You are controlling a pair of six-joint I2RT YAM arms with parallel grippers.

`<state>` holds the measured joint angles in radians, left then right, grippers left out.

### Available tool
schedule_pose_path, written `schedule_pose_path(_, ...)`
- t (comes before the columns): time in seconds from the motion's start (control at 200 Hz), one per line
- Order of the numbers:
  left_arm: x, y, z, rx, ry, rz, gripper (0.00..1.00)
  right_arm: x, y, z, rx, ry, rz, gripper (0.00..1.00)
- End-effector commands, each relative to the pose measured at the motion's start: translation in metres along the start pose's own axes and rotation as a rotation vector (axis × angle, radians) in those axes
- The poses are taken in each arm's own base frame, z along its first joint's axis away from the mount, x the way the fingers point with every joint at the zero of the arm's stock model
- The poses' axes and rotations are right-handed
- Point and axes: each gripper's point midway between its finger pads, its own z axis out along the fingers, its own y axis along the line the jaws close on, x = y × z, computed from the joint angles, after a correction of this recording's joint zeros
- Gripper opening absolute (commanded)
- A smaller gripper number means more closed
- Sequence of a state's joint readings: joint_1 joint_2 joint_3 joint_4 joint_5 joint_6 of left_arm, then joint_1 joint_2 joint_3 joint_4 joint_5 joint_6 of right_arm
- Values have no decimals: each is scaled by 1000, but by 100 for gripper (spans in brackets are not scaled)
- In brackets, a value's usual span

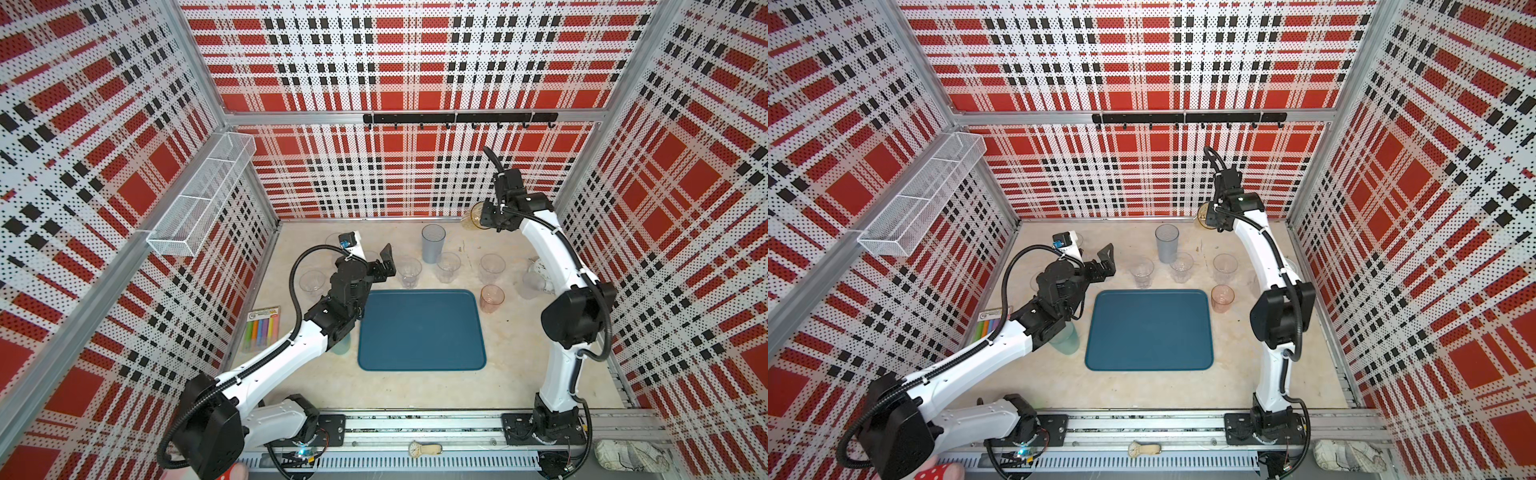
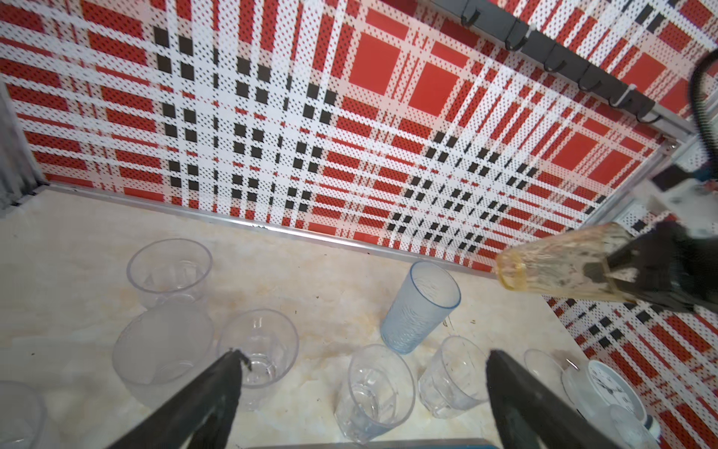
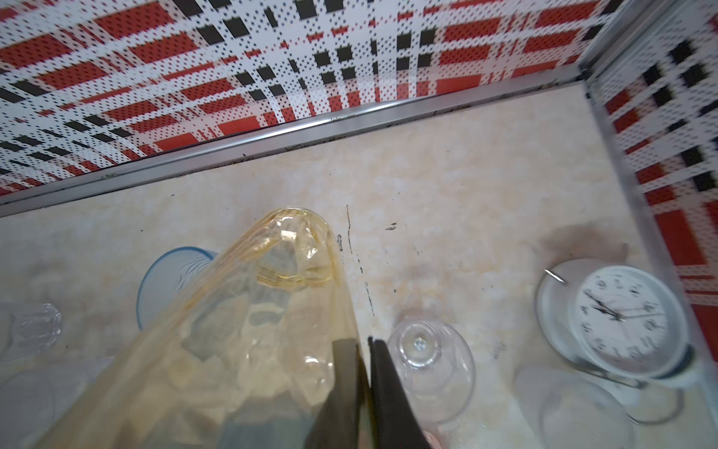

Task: Place the glasses into the tray
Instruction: Pick up the glass from the top-center of the table, then place the glass on the tray.

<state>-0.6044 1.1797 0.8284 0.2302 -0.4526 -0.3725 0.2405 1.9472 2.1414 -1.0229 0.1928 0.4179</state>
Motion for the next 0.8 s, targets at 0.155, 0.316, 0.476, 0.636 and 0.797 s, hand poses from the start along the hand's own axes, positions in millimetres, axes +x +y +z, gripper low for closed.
schedule_pose_path(0.155,-32,46,-5,-112,-78,15,98,100,87,-83,-93,220,-329,0)
schedule_pose_path(0.316,-38,66,-7,-133,-70,-13,97,164,151,-92,-211,351,-471,1)
schedule_pose_path(0.476,-33,76,-9,-133,-34,-55,97,211,196,-75,-239,435,-604,3)
schedule_pose_path(0.636,-24,84,-17,-135,-16,-60,97,230,221,-56,-290,464,-597,3)
schedule_pose_path(0.797,-15,87,-21,-130,0,-62,96,249,225,-31,-268,505,-618,4)
